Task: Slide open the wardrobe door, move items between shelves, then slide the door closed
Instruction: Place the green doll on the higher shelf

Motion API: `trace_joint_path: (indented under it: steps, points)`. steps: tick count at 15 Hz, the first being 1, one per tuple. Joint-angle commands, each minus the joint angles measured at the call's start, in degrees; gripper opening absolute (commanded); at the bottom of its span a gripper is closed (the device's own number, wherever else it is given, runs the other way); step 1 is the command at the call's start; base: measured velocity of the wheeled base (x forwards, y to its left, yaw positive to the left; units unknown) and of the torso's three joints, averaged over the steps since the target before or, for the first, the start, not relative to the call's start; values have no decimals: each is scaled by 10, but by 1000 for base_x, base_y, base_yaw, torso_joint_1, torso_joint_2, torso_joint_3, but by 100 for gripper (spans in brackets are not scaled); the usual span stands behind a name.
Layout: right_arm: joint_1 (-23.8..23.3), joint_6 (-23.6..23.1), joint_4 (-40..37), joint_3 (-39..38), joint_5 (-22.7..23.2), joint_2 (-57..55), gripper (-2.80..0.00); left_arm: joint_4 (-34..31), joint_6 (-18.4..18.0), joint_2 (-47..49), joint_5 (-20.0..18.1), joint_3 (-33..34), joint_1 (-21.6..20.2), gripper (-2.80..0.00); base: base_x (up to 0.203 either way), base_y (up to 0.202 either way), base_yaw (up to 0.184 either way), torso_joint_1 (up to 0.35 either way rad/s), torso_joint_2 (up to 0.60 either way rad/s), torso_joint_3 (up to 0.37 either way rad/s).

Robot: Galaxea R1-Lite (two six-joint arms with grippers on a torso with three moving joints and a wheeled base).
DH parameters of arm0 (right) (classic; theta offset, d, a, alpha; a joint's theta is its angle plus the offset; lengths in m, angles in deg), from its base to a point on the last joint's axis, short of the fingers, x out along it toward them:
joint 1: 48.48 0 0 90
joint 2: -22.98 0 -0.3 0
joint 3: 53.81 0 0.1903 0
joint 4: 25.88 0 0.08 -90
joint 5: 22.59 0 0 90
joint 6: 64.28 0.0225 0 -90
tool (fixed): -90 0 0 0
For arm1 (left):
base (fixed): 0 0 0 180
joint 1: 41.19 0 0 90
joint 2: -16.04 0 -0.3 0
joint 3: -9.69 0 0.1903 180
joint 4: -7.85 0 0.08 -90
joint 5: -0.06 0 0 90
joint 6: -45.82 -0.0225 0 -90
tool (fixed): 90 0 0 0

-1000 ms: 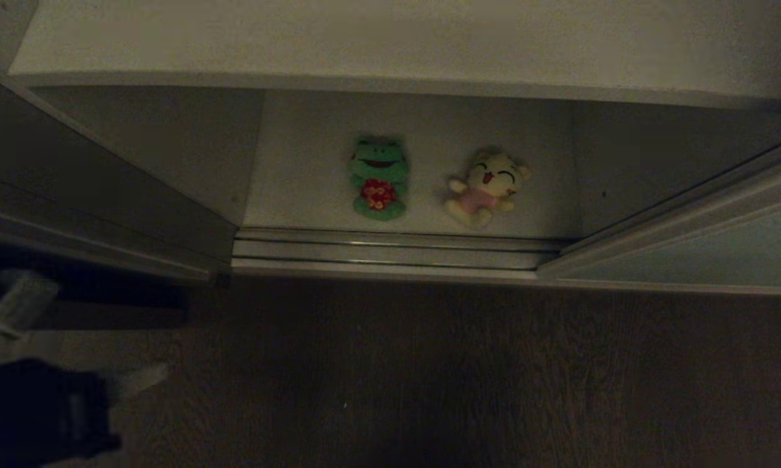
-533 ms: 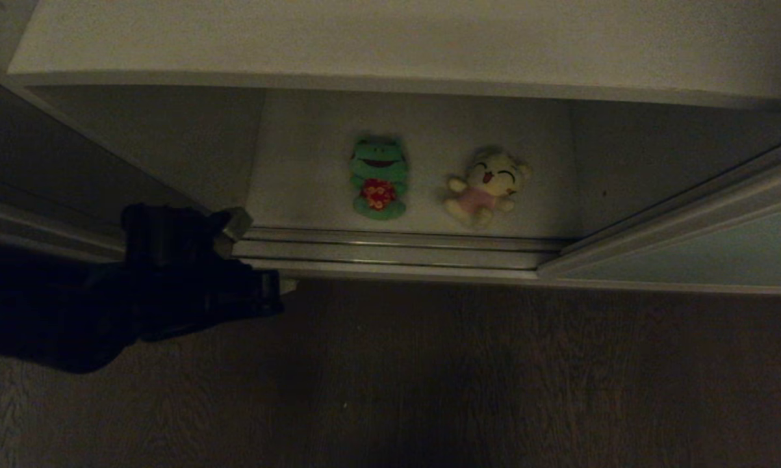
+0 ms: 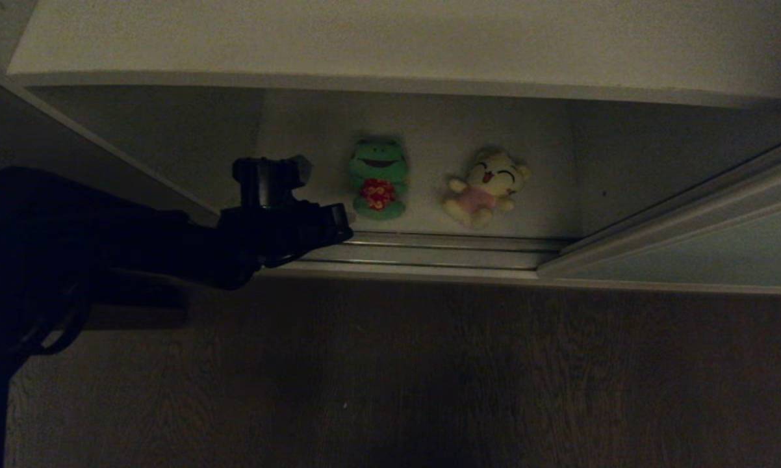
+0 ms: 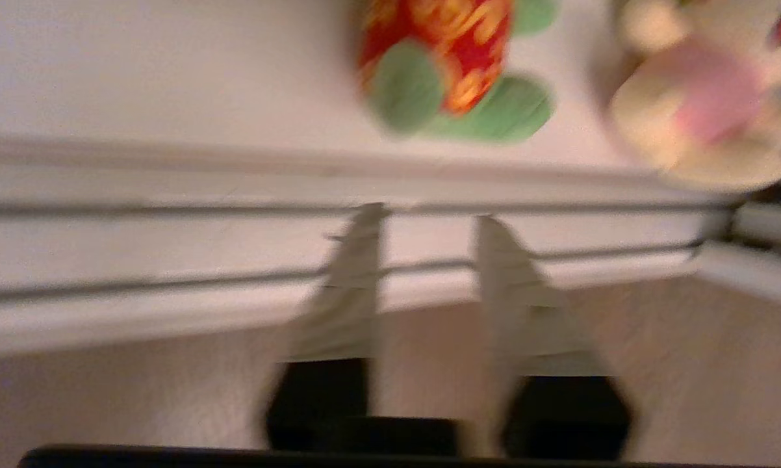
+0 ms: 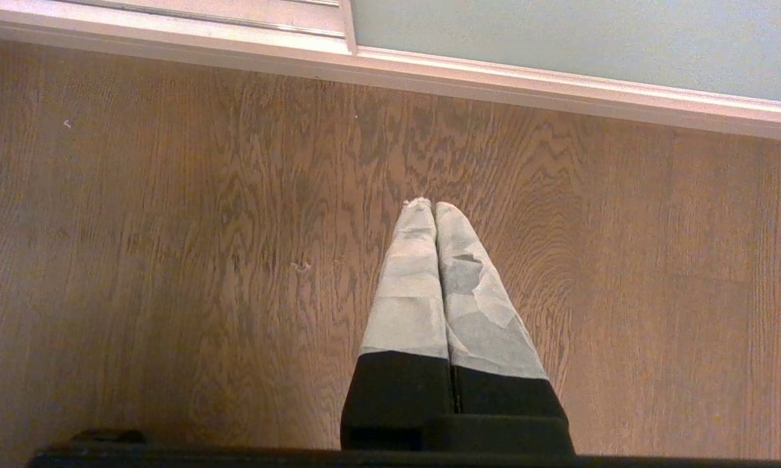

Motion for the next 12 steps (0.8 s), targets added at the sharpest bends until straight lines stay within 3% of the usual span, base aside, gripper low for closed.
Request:
trace_joint_path:
  steps: [1,3,7,12]
  points:
    - [0,0,0,0,0,1,-280,2,17,33,0,-36,6,0,0,0,0,0,0,0]
    - [0,0,0,0,0,1,-280,2,39,54,3,-55,14,0,0,0,0,0,0,0]
    - [1,0,0,0,0,1,-280,5,32,98,6,-105,13,0,0,0,0,0,0,0]
    - [0,0,0,0,0,1,-280,31,-10,134,8,-157,9,0,0,0,0,0,0,0]
